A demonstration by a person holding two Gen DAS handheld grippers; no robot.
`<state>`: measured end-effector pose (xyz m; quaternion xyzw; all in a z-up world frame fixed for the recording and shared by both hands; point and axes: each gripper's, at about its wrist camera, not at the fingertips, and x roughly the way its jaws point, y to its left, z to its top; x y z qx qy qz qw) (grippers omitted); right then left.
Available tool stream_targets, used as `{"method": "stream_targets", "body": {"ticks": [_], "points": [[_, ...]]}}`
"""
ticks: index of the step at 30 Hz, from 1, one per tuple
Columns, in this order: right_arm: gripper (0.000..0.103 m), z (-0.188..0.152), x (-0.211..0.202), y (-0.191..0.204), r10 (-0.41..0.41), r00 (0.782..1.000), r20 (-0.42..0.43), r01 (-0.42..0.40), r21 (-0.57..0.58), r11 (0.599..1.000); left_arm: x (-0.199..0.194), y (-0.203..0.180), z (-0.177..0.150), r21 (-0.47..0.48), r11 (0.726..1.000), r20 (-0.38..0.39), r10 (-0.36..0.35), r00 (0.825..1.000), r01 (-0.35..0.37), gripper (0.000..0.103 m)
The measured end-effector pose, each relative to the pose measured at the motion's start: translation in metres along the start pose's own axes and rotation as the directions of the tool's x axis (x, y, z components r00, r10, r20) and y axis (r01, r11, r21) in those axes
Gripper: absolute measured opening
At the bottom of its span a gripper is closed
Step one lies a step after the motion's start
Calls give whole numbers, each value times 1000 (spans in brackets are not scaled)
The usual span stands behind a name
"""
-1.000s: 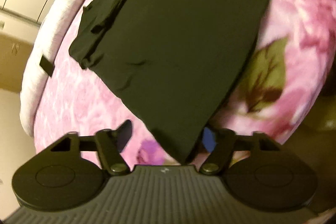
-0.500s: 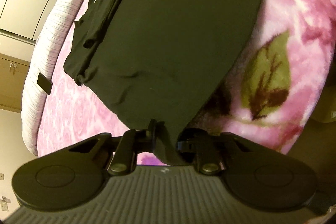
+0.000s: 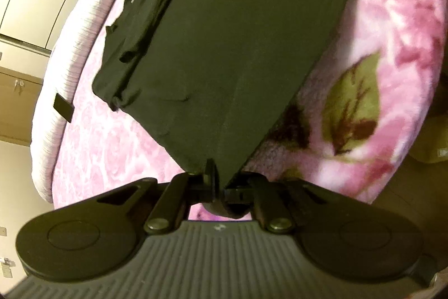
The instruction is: Fold clothes
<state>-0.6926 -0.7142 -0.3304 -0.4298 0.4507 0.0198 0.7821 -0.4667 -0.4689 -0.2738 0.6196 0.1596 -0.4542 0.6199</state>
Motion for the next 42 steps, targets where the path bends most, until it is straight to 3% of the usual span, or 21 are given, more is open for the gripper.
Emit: {"method": "stream_targets", "body": {"ticks": [7, 18, 21, 23, 25, 28, 32, 35, 39, 42], "points": [[1, 1, -45, -18, 80, 997, 9, -81, 31, 996, -52, 1, 0, -3, 1000, -4, 9, 1000, -9, 2], [1, -19, -150, -13, 256, 967, -12, -254, 83, 964, -169, -51, -3, -67, 988, -92, -148, 985, 142, 2], [1, -18, -166, -32, 268, 963, 6, -267, 88, 960, -178, -31, 7, -85, 988, -84, -136, 987, 129, 2], [1, -12, -164, -61, 226, 974, 29, -228, 82, 970, -171, 2, 15, -127, 988, -76, -100, 992, 90, 2], [1, -4, -150, -98, 165, 985, 46, -168, 78, 983, -152, 50, 24, -211, 975, -58, -84, 995, 70, 3], [1, 14, -114, -159, 103, 993, 51, -107, 73, 992, -112, 115, 42, -235, 970, -31, -80, 996, 71, 3], [1, 44, -38, -239, 98, 995, 7, -98, 88, 991, -37, 196, 65, -250, 955, 9, -161, 987, 159, 3], [1, 55, 22, -278, 133, 989, -62, -125, 117, 985, 31, 243, 73, -247, 937, 39, -244, 969, 246, 3], [1, 68, 99, -312, 202, 968, -146, -176, 173, 969, 116, 286, 76, -271, 891, 60, -362, 930, 364, 3], [1, 66, 143, -322, 247, 947, -204, -204, 212, 956, 161, 297, 78, -264, 864, 64, -428, 901, 429, 3]]}}
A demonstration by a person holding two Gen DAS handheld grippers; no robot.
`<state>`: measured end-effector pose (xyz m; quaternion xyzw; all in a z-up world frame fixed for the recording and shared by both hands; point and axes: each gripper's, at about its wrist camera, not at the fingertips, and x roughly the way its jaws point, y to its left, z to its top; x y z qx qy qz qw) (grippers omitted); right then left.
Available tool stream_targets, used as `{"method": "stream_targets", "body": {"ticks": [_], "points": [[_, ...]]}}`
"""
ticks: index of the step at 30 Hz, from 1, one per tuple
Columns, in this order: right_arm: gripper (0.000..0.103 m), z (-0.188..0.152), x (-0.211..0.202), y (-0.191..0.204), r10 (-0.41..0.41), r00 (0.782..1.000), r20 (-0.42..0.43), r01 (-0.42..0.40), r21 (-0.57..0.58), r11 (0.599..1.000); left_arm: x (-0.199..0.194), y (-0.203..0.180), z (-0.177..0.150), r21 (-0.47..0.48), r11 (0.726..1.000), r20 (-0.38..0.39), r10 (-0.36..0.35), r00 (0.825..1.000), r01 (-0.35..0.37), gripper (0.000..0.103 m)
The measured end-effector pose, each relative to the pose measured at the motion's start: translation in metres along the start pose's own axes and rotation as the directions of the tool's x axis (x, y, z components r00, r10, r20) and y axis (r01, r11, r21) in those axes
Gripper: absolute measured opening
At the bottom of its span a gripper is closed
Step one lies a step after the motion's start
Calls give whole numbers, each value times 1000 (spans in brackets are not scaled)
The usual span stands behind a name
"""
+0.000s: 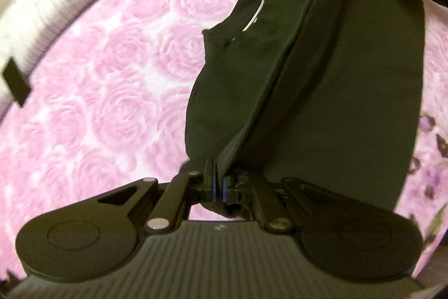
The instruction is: Fold clothes
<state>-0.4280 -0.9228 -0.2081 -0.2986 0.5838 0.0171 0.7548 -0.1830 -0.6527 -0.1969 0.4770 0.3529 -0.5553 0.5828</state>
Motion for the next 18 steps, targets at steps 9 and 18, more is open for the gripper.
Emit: {"method": "stream_targets", "body": {"ticks": [9, 18], "points": [[1, 23, 67, -45, 81, 995, -58, -76, 72, 995, 49, 51, 12, -41, 994, -29, -105, 994, 104, 3], [1, 32, 114, -68, 167, 985, -40, -160, 133, 978, 75, 73, 17, -116, 987, -58, -121, 991, 113, 5]]}}
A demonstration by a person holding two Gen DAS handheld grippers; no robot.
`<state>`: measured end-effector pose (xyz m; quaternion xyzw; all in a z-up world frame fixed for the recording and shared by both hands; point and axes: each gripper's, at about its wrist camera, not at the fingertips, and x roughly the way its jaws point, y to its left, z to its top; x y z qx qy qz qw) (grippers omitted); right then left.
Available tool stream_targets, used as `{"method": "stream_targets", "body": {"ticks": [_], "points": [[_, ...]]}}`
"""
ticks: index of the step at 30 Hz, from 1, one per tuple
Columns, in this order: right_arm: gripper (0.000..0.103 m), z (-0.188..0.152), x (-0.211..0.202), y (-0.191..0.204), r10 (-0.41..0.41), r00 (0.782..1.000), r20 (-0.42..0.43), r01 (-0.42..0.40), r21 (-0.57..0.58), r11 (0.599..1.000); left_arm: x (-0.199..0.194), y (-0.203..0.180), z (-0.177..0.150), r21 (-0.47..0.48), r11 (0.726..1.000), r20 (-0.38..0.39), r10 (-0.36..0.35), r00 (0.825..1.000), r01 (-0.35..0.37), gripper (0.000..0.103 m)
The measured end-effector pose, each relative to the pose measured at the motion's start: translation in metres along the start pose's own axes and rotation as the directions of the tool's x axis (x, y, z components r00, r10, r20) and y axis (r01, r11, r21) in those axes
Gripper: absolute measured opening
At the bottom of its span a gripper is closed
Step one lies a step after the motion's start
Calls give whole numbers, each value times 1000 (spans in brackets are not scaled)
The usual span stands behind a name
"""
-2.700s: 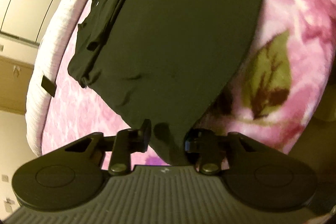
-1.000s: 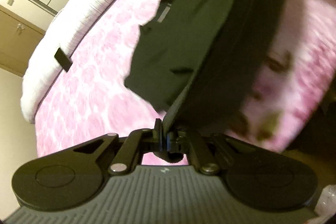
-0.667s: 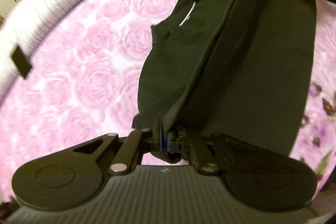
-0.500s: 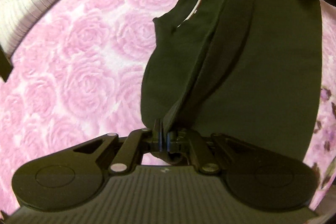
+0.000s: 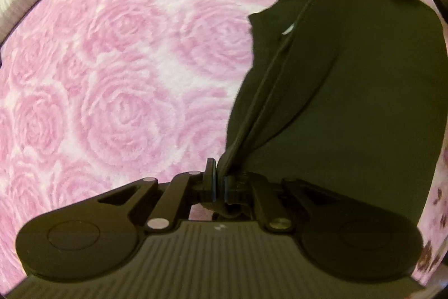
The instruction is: Fold clothes
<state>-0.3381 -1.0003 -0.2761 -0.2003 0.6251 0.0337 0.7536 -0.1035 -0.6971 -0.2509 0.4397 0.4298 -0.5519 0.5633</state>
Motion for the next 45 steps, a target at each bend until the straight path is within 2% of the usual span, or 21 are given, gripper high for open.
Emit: {"method": "stream_targets", "body": {"ticks": [8, 12, 16, 18, 19, 20, 23, 26, 27, 30, 33, 36, 37, 39, 40, 43, 45], "points": [[0, -2, 20, -22, 88, 995, 51, -95, 153, 984, 14, 17, 1, -90, 996, -11, -29, 1000, 28, 6], [0, -9, 26, -33, 113, 989, 92, -134, 269, 954, 19, 27, 1, -167, 986, 5, -12, 1000, 13, 10], [4, -18, 27, -39, 118, 985, 127, -155, 349, 924, 18, 37, 0, -252, 967, 40, -20, 999, 29, 14], [18, -23, 25, -42, 114, 983, 141, -161, 392, 906, 16, 41, -4, -292, 956, 62, -17, 998, 34, 19], [33, -26, 23, -44, 107, 983, 148, -160, 416, 895, 14, 44, -8, -324, 945, 73, -8, 997, 31, 19], [37, -30, 20, -46, 94, 983, 157, -156, 447, 881, 12, 46, -12, -356, 934, 84, 2, 996, 28, 19], [36, -43, 14, -52, 74, 978, 197, -173, 553, 815, 7, 55, -27, -457, 888, 118, 17, 993, 39, 21], [37, -61, 9, -56, 54, 968, 246, -212, 680, 702, 1, 57, -43, -543, 837, 156, 18, 988, 71, 23], [37, -68, 7, -55, 48, 965, 259, -225, 715, 662, 1, 56, -47, -564, 822, 167, 13, 986, 84, 27], [39, -81, 7, -50, 70, 955, 287, -273, 764, 584, 3, 53, -55, -592, 799, 182, 0, 983, 110, 40], [45, -87, 11, -44, 82, 949, 305, -297, 772, 561, 9, 56, -58, -624, 769, 205, -11, 979, 140, 42], [45, -90, 19, -45, 77, 940, 332, -323, 793, 516, 15, 60, -59, -654, 735, 238, -25, 971, 179, 31], [45, -90, 22, -46, 70, 938, 340, -328, 802, 499, 18, 61, -58, -658, 731, 239, -27, 971, 182, 20], [45, -92, 28, -50, 55, 937, 346, -331, 824, 460, 21, 59, -55, -648, 737, 245, -33, 969, 189, 8], [45, -94, 32, -53, 50, 936, 349, -335, 837, 432, 23, 58, -53, -642, 744, 242, -30, 970, 184, 4], [44, -99, 44, -59, 51, 925, 377, -370, 860, 352, 22, 51, -49, -610, 776, 239, -13, 971, 160, 3], [24, -99, 47, -60, 51, 921, 386, -380, 863, 332, 12, 50, -52, -611, 778, 254, 19, 967, 145, 3]]}}
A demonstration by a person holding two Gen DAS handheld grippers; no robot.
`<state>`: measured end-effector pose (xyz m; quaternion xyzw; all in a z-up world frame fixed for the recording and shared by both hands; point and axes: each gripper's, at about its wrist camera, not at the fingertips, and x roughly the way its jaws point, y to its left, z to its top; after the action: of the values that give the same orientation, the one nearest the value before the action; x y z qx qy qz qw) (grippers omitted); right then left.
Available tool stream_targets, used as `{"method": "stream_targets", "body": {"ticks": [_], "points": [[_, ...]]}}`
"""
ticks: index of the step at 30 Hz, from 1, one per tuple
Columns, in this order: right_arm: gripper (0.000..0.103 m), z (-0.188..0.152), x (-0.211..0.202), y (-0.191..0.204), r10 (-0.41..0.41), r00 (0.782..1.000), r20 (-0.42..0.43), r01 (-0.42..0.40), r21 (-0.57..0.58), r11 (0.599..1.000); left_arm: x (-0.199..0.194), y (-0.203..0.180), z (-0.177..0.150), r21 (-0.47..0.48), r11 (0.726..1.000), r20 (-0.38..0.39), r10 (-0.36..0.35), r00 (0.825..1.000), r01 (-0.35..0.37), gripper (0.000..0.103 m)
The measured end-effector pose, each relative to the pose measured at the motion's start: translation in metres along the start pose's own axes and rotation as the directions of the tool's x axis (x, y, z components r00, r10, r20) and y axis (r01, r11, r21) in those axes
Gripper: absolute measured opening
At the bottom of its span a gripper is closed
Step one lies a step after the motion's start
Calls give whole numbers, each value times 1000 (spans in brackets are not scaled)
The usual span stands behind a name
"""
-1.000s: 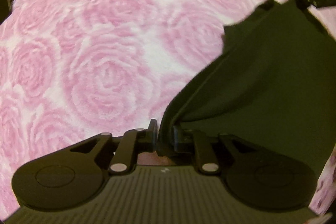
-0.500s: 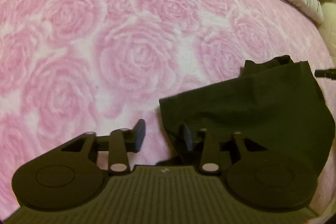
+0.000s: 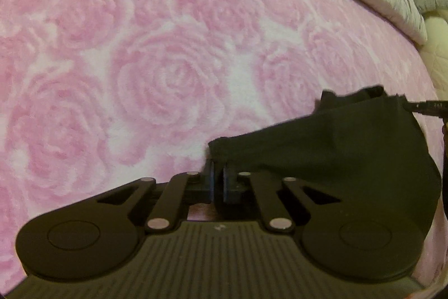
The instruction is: Fold clothes
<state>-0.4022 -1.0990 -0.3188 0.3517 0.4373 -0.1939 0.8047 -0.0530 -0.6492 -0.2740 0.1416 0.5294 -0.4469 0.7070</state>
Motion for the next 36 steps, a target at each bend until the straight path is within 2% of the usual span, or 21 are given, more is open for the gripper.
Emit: {"method": "stream_targets", "body": {"ticks": [1, 2, 3, 7, 9, 11, 13, 16, 18, 22, 25, 27, 29, 30, 32, 36], "points": [[16, 1, -2, 2, -1, 1000, 5, 1, -2, 1000, -7, 1, 0, -2, 1000, 20, 9, 1000, -9, 3], [2, 1, -3, 4, -2, 1000, 9, 2, -4, 1000, -14, 2, 0, -4, 1000, 40, 18, 999, -18, 3], [2, 2, -6, 8, -6, 1000, 17, 7, -25, 1000, -17, 5, -1, -10, 1000, 47, 19, 999, -18, 4], [3, 3, -3, 16, -34, 999, 9, 35, -92, 995, 2, 9, -3, -11, 1000, -2, 28, 1000, -28, 4], [8, 3, -2, 19, -66, 998, 13, 67, -112, 991, 9, 7, -3, -10, 999, -19, 34, 999, -34, 5], [29, 2, -12, 27, -116, 991, 64, 123, -126, 984, 5, 5, -4, 3, 998, -12, 61, 998, -61, 9], [33, -2, -26, 40, -146, 983, 113, 163, -167, 972, -10, 7, -9, -11, 996, 11, 87, 996, -87, 14], [33, -19, -49, 67, -103, 985, 135, 136, -258, 957, -37, 11, -21, -35, 990, 48, 141, 989, -139, 13], [33, -38, -57, 87, -49, 994, 101, 76, -284, 956, -58, 2, -36, -33, 990, 70, 139, 988, -137, 13], [34, -88, -62, 131, 73, 997, -12, -73, -315, 946, -74, -43, -73, 38, 999, 63, 22, 998, -24, 13], [34, -121, -51, 156, 138, 987, -86, -155, -256, 954, -55, -78, -105, 114, 992, -10, -62, 998, 63, 15], [34, -141, -42, 164, 164, 980, -116, -185, -210, 960, -39, -90, -123, 190, 981, -70, -21, 997, 34, 17], [34, -163, -32, 166, 156, 975, -161, -188, -203, 961, -36, -82, -135, 196, 981, -84, 9, 996, 8, 11], [34, -170, -29, 163, 147, 972, -182, -183, -201, 963, -40, -69, -138, 135, 991, -72, 3, 997, 7, 3], [33, -180, -35, 150, 133, 972, -196, -173, -205, 963, -51, -52, -142, 66, 998, -68, 14, 998, -9, 3], [33, -190, -58, 119, 75, 978, -194, -114, -196, 974, -77, -38, -143, 58, 992, -71, 119, 990, -115, 10]]}}
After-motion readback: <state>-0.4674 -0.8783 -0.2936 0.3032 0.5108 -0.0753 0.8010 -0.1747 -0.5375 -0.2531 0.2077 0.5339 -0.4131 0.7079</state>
